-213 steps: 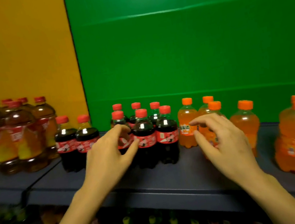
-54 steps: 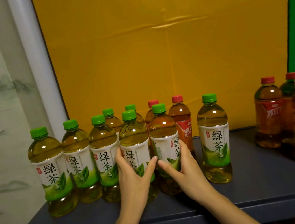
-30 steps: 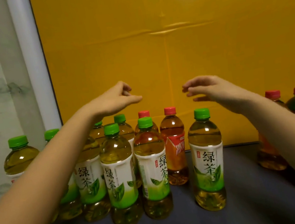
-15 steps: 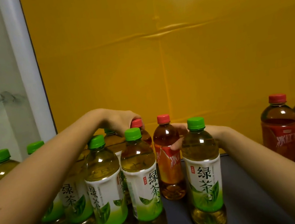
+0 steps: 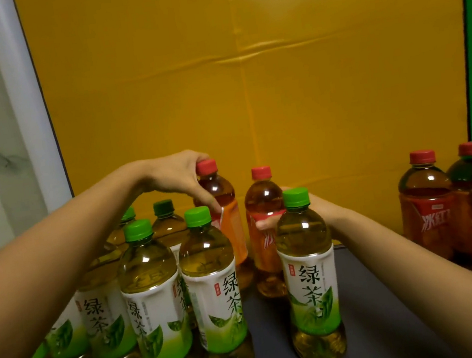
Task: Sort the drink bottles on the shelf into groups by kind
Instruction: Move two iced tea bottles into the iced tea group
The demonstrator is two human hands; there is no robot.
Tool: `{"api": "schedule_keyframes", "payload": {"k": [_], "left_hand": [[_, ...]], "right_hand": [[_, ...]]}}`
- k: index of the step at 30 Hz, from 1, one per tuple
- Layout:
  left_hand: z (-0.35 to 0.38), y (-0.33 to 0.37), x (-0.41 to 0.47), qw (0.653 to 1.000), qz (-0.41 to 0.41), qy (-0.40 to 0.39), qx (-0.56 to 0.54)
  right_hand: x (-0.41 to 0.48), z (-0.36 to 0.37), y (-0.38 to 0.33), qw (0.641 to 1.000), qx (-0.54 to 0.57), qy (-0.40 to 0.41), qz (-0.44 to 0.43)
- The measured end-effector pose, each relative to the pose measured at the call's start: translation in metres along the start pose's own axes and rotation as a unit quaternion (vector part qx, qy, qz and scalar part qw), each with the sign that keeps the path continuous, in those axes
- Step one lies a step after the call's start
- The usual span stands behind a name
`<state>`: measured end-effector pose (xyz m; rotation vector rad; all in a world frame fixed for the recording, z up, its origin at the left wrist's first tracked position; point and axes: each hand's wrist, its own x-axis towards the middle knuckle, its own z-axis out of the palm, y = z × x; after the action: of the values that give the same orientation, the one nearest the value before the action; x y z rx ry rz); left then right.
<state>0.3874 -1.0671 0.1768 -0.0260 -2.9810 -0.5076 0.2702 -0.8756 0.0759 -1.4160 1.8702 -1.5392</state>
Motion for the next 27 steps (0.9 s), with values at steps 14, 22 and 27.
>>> {"api": "schedule_keyframes", "payload": {"k": [14,22,27], "left_hand": [[0.002,0.112,0.044,0.904,0.141,0.33,-0.231],[0.023,0.187,0.047,0.873,0.161,0.324,-0.328],[0.071,0.202,0.037,0.879,0.153,0.265,-0.366]], "right_hand": [[-0.063,-0.069,-0.087,0.89,-0.098,0.435,-0.097],[-0.147,-0.076,-0.121,0.853,-0.201,0.471,-0.099],[-0.203,-0.067,-0.101,0.868,-0.187,0.458,-0.049]]}}
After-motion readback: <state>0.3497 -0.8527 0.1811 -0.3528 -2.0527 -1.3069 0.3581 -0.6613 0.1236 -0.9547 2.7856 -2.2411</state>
